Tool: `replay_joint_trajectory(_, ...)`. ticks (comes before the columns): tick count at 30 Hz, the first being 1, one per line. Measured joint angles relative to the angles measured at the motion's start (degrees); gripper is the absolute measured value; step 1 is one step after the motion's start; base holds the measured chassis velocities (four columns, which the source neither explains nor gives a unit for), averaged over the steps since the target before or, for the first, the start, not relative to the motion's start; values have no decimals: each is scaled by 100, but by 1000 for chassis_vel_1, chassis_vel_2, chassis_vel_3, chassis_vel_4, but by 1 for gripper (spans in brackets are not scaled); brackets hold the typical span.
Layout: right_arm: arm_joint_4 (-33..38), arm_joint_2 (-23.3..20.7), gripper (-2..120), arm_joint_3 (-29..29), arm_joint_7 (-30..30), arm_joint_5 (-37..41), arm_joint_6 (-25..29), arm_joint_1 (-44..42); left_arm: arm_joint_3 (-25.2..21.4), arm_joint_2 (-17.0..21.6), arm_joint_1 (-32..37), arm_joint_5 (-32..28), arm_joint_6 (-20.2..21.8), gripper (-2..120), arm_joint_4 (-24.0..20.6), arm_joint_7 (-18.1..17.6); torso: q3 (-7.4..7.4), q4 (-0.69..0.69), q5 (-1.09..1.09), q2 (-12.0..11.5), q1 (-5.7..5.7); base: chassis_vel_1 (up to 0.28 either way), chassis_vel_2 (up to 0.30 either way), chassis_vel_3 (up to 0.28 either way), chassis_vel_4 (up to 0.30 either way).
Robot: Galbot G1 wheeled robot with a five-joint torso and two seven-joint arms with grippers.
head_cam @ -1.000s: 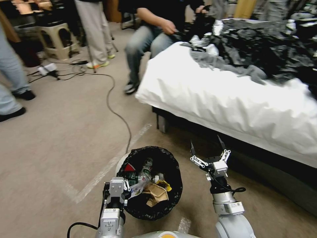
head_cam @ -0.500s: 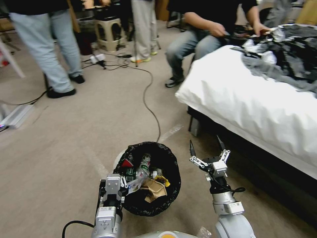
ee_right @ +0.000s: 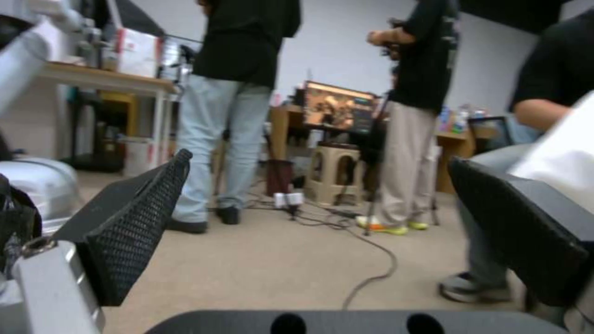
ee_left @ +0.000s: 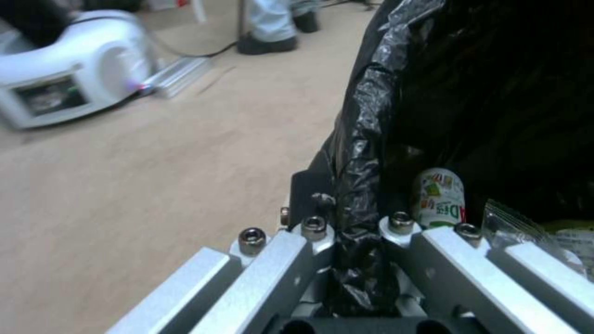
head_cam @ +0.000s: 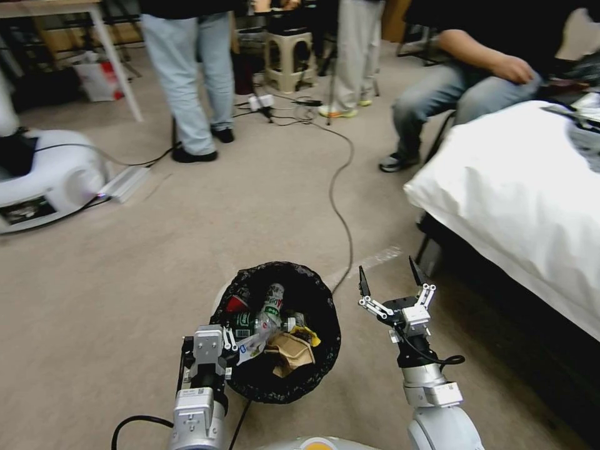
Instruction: Pick up the trash bin, then pick up the garbage from the floor and place it into the trash bin.
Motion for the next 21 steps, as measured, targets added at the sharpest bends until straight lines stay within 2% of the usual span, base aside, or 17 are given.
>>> replay_joint_trajectory(21, -79, -1, 100, -7, -83, -15, 60, 4, -131, 14, -52, -153, 14, 0, 23, -33, 0, 1, 0, 0, 0, 129, 125, 121, 125)
